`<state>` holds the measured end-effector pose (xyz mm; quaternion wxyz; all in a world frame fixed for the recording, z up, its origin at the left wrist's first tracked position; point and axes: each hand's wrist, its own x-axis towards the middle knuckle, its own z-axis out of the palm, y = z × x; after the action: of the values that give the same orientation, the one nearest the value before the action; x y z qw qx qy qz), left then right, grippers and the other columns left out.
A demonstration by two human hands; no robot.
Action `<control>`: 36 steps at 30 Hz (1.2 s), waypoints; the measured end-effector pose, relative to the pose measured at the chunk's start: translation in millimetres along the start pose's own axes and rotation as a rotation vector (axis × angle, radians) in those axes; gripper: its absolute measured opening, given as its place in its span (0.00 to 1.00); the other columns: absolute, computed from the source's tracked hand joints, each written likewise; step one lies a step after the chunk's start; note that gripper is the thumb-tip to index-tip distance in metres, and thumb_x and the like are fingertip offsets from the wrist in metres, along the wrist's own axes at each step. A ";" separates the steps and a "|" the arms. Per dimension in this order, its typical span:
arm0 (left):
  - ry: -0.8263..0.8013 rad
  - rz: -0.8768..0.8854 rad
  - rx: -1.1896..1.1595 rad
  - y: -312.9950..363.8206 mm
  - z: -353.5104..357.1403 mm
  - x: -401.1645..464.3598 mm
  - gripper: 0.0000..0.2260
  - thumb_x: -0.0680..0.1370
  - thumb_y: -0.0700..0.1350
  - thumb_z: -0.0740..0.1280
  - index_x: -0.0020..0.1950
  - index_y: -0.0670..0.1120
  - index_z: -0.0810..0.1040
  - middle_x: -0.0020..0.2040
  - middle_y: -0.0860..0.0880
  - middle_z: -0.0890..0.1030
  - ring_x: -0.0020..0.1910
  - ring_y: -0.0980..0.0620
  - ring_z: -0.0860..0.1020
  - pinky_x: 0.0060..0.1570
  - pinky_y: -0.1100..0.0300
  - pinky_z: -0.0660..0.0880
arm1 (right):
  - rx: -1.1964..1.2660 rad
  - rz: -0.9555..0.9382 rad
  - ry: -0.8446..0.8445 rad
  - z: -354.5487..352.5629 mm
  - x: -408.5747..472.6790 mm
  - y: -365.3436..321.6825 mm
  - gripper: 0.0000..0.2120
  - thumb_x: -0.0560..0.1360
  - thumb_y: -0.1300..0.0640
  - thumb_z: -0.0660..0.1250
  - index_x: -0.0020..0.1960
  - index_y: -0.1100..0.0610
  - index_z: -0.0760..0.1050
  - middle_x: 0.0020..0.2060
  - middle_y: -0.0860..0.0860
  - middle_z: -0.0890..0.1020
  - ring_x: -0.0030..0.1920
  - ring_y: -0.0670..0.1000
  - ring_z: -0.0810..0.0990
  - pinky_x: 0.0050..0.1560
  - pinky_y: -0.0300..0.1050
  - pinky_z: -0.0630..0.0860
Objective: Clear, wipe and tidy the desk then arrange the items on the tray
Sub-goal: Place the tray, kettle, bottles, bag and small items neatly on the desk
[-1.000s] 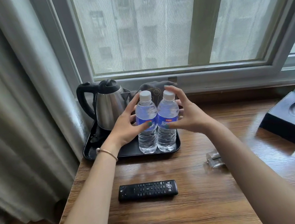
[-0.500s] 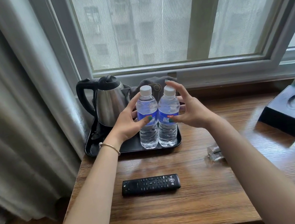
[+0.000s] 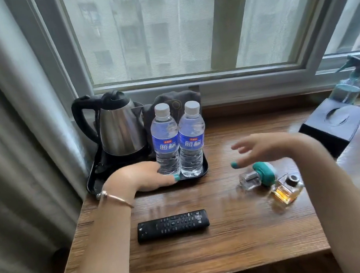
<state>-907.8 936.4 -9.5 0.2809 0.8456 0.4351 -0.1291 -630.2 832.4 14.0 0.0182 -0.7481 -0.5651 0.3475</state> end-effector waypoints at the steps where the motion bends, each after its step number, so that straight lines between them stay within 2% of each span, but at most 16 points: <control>1: -0.004 0.063 -0.015 10.3 4.2 -4.5 0.32 0.75 0.65 0.62 0.74 0.50 0.66 0.71 0.51 0.71 0.65 0.53 0.71 0.63 0.61 0.65 | 0.027 0.047 -0.004 -1.0 -11.8 11.9 0.40 0.71 0.41 0.72 0.77 0.49 0.58 0.73 0.52 0.68 0.72 0.51 0.67 0.72 0.48 0.64; 4: -0.049 0.206 -0.082 49.4 21.1 -5.0 0.35 0.74 0.68 0.62 0.76 0.54 0.61 0.71 0.54 0.70 0.67 0.55 0.70 0.67 0.61 0.64 | 0.118 0.178 0.125 1.9 -44.9 51.4 0.39 0.71 0.43 0.73 0.77 0.48 0.59 0.72 0.53 0.70 0.69 0.52 0.70 0.68 0.48 0.68; 8: -0.214 0.303 -0.057 97.3 50.3 17.0 0.33 0.75 0.66 0.62 0.77 0.55 0.60 0.71 0.51 0.71 0.68 0.55 0.71 0.70 0.57 0.64 | 0.133 0.358 0.269 16.3 -74.9 99.3 0.41 0.70 0.41 0.74 0.77 0.49 0.60 0.72 0.53 0.70 0.68 0.53 0.72 0.64 0.47 0.69; 10: -0.249 0.319 0.011 114.1 61.6 28.1 0.33 0.76 0.66 0.61 0.77 0.53 0.60 0.73 0.51 0.69 0.70 0.53 0.68 0.68 0.60 0.63 | 0.148 0.373 0.349 28.5 -79.1 114.7 0.41 0.70 0.43 0.74 0.77 0.51 0.59 0.73 0.53 0.69 0.69 0.53 0.71 0.65 0.49 0.70; 12: -0.259 0.330 0.028 128.5 70.4 37.1 0.34 0.76 0.67 0.60 0.77 0.53 0.59 0.74 0.51 0.67 0.71 0.53 0.66 0.69 0.58 0.62 | 0.198 0.350 0.395 43.0 -77.0 126.2 0.41 0.71 0.46 0.74 0.77 0.51 0.59 0.74 0.53 0.67 0.70 0.53 0.69 0.66 0.50 0.71; 14: -0.218 0.358 0.011 141.6 76.7 46.0 0.33 0.76 0.65 0.61 0.77 0.53 0.59 0.75 0.52 0.65 0.72 0.53 0.65 0.69 0.57 0.62 | 0.243 0.333 0.357 58.1 -71.5 133.9 0.42 0.71 0.46 0.75 0.78 0.49 0.57 0.74 0.53 0.66 0.71 0.53 0.68 0.66 0.50 0.70; 17: -0.108 0.385 0.003 155.7 85.8 61.1 0.31 0.77 0.60 0.64 0.76 0.51 0.61 0.73 0.50 0.68 0.70 0.51 0.67 0.67 0.56 0.65 | 0.255 0.334 0.297 80.3 -57.4 140.3 0.48 0.69 0.46 0.76 0.79 0.49 0.52 0.76 0.52 0.63 0.73 0.53 0.65 0.70 0.50 0.64; 19: -0.057 0.367 -0.002 160.0 92.9 73.4 0.30 0.76 0.60 0.65 0.75 0.51 0.63 0.71 0.50 0.69 0.67 0.50 0.69 0.65 0.54 0.67 | 0.287 0.310 0.355 92.8 -46.1 140.4 0.49 0.68 0.47 0.78 0.79 0.51 0.52 0.76 0.52 0.63 0.74 0.53 0.63 0.71 0.50 0.63; 21: -0.022 0.353 -0.019 164.4 100.8 85.2 0.32 0.75 0.59 0.67 0.76 0.51 0.61 0.71 0.50 0.68 0.68 0.50 0.67 0.66 0.52 0.66 | 0.270 0.306 0.440 101.4 -35.9 141.6 0.48 0.66 0.46 0.79 0.77 0.53 0.57 0.73 0.52 0.68 0.72 0.53 0.66 0.72 0.52 0.65; 23: 0.056 0.347 -0.043 169.6 108.8 96.4 0.34 0.75 0.56 0.69 0.77 0.51 0.58 0.71 0.50 0.67 0.69 0.50 0.66 0.66 0.50 0.67 | 0.275 0.323 0.546 106.7 -30.3 145.2 0.46 0.63 0.45 0.80 0.74 0.55 0.63 0.68 0.52 0.72 0.68 0.53 0.69 0.68 0.53 0.69; 25: 0.174 0.316 -0.042 172.1 115.1 103.2 0.34 0.75 0.54 0.69 0.77 0.53 0.57 0.69 0.51 0.70 0.68 0.50 0.68 0.63 0.50 0.70 | 0.290 0.279 0.633 110.0 -28.4 145.5 0.41 0.61 0.44 0.81 0.69 0.53 0.68 0.61 0.49 0.75 0.63 0.50 0.71 0.63 0.50 0.72; 29: 0.321 0.234 -0.064 173.2 131.3 109.7 0.29 0.74 0.52 0.71 0.73 0.56 0.65 0.60 0.53 0.75 0.60 0.50 0.74 0.52 0.54 0.73 | 0.281 0.219 0.719 113.5 -28.1 145.5 0.35 0.58 0.43 0.82 0.59 0.47 0.69 0.53 0.44 0.75 0.55 0.45 0.73 0.53 0.42 0.74; 33: 0.351 0.151 -0.261 170.7 139.1 116.6 0.30 0.70 0.51 0.74 0.70 0.53 0.70 0.58 0.53 0.77 0.56 0.50 0.76 0.55 0.52 0.75 | 0.350 0.240 0.789 115.4 -24.1 148.6 0.31 0.57 0.43 0.83 0.53 0.45 0.71 0.48 0.41 0.76 0.50 0.43 0.75 0.47 0.37 0.74; 36: 0.369 0.120 -0.448 171.8 141.5 113.0 0.29 0.64 0.51 0.77 0.65 0.52 0.76 0.48 0.54 0.80 0.46 0.52 0.78 0.52 0.53 0.77 | 0.418 0.234 0.789 116.6 -21.3 155.4 0.28 0.56 0.46 0.83 0.52 0.47 0.76 0.46 0.42 0.80 0.47 0.42 0.78 0.41 0.31 0.72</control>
<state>-698.7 848.7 -113.9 0.3841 0.7958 0.4458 0.1429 -566.4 715.5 -129.0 0.3430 -0.8622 -0.3446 0.1423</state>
